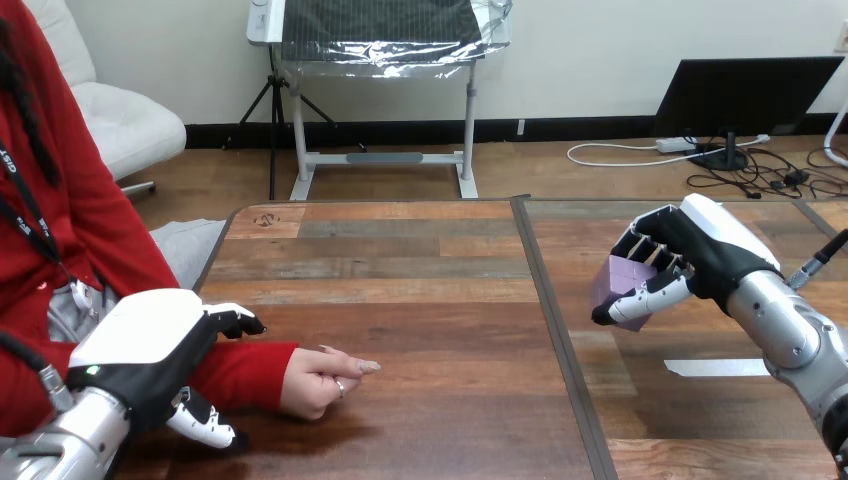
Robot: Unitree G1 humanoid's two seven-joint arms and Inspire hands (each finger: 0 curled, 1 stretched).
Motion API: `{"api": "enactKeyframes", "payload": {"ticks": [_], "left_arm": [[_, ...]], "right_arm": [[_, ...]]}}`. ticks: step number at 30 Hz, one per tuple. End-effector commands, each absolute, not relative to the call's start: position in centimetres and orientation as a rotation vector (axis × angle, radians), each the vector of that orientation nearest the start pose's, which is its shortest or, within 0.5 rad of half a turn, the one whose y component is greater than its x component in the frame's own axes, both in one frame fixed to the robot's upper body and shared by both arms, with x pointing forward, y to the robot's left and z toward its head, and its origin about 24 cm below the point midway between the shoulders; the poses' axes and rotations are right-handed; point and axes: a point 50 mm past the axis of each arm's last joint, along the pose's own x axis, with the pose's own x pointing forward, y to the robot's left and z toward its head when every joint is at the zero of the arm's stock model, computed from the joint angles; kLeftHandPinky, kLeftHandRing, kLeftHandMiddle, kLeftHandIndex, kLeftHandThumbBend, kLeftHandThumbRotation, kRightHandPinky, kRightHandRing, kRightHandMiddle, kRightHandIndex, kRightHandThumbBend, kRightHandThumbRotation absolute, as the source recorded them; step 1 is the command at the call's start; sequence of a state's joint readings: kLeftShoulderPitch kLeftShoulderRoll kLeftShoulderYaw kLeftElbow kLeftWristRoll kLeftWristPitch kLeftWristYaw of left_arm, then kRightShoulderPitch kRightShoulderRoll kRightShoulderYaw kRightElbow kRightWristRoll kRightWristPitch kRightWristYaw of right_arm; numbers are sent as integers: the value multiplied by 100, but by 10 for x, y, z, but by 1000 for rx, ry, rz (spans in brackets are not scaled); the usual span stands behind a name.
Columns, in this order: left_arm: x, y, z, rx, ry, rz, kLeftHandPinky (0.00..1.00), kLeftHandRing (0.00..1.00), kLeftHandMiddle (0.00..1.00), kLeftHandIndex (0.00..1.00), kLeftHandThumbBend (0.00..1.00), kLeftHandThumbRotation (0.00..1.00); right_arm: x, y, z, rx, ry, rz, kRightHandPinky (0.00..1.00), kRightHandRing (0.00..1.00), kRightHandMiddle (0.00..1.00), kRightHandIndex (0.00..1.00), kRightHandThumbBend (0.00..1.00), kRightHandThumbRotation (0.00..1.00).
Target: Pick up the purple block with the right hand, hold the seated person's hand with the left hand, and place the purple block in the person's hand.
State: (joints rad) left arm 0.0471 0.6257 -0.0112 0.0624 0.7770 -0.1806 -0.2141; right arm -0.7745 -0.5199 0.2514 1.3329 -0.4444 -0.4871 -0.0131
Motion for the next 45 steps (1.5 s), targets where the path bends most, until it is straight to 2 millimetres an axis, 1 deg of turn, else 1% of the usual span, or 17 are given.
{"api": "enactKeyframes", "payload": {"ticks": [1, 9, 12, 22, 31, 34, 40, 45], "left_arm": [[259, 250, 67, 1465, 64, -321, 73, 78, 79, 78, 100, 12], [264, 251, 62, 1471, 75, -315, 74, 78, 79, 78, 100, 12], [267, 252, 59, 1486, 52, -301, 73, 76, 77, 77, 100, 13], [274, 250, 51, 1499, 84, -276, 72, 76, 77, 76, 100, 14], [279, 246, 46, 1492, 90, -274, 70, 73, 75, 74, 97, 11], [280, 244, 46, 1475, 81, -271, 66, 72, 73, 73, 97, 9], [282, 242, 42, 1451, 92, -271, 57, 64, 67, 68, 95, 4], [284, 241, 40, 1441, 115, -277, 51, 58, 61, 63, 91, 1]], "right_arm": [[363, -258, 77, -1003, 59, 148, 41, 44, 48, 48, 86, 0], [363, -258, 77, -1000, 61, 151, 40, 43, 47, 48, 85, 0], [363, -258, 78, -1005, 53, 150, 40, 43, 47, 48, 85, 0], [364, -256, 78, -1005, 49, 157, 40, 43, 47, 48, 85, 0], [364, -255, 78, -1005, 40, 156, 39, 42, 47, 48, 86, 0], [364, -255, 78, -1010, 42, 154, 39, 42, 47, 48, 86, 0], [364, -256, 77, -1009, 53, 153, 39, 43, 47, 48, 85, 0], [363, -256, 77, -1007, 48, 153, 39, 43, 47, 48, 85, 0]]}}
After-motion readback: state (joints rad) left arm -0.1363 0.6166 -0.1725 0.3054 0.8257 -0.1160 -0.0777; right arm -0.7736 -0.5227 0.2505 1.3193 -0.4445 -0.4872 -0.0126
